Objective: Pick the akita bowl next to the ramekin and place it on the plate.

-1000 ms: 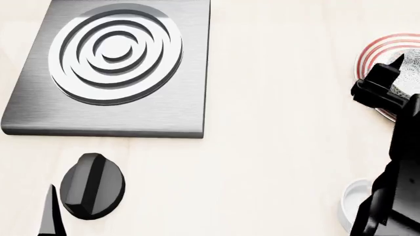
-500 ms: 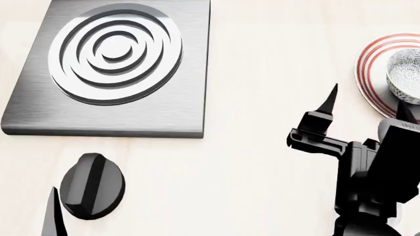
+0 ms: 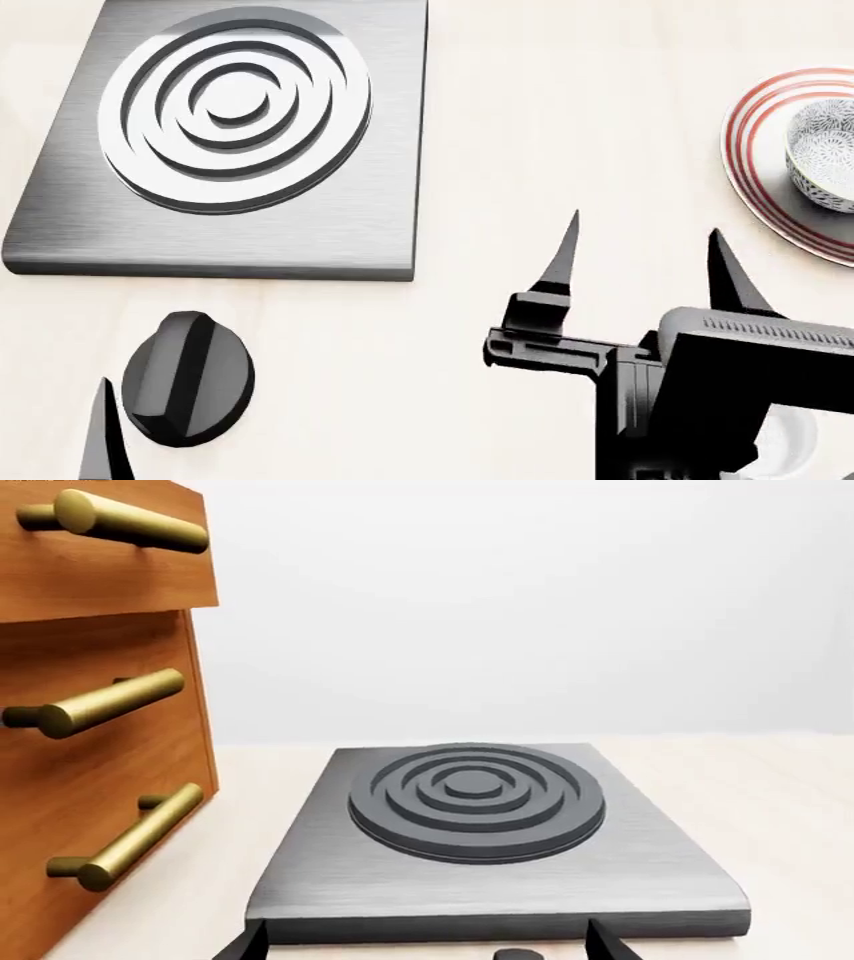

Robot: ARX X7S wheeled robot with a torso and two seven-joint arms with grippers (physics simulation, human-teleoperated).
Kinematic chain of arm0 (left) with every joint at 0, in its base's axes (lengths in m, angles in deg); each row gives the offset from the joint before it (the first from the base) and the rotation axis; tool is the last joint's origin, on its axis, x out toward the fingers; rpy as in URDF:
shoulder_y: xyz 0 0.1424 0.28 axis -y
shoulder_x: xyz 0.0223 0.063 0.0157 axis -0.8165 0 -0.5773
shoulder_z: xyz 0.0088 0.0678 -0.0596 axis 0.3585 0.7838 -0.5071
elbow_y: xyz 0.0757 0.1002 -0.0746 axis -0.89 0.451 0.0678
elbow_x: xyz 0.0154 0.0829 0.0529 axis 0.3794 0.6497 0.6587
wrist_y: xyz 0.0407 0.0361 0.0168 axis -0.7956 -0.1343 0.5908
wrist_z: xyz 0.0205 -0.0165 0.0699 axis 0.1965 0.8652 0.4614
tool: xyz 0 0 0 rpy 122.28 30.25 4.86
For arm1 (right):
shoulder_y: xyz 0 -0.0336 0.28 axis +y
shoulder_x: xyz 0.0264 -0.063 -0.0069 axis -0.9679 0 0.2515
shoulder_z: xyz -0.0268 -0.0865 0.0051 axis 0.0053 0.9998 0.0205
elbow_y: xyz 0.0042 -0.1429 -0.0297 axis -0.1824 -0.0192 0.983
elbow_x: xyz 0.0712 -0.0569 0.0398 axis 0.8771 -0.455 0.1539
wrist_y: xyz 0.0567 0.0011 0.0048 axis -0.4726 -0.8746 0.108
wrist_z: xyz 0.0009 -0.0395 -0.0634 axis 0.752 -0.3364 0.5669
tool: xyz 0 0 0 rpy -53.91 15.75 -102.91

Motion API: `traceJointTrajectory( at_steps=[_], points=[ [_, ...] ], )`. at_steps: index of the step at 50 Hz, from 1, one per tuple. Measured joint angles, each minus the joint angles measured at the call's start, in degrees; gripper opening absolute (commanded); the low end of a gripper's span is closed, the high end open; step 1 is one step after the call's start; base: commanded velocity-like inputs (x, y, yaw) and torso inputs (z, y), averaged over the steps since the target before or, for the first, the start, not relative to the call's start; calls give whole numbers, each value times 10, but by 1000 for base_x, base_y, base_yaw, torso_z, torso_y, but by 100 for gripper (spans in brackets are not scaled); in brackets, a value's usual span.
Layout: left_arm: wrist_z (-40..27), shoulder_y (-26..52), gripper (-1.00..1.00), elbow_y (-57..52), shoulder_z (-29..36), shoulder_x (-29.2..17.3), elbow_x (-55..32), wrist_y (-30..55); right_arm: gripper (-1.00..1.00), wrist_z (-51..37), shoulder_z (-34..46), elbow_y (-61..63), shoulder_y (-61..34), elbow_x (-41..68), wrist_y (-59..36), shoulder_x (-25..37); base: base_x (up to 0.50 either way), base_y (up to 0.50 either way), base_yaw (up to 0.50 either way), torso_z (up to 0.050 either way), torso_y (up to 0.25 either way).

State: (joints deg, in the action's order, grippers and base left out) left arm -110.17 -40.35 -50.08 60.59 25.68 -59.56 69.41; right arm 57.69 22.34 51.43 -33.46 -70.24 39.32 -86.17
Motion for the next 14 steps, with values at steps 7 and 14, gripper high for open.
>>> traceJointTrajectory(
  at_steps=[7,14],
  points=[
    [-1,0,100,-1,-2,-1,-3,-2,100,-13,34,27,19,-11,10,7,0,0,0,0,0],
    [-3,-1,100,-3,-4,-1,-5,-4,100,-24,61,42,37,-21,27,12,0,0,0,0,0]
  ],
)
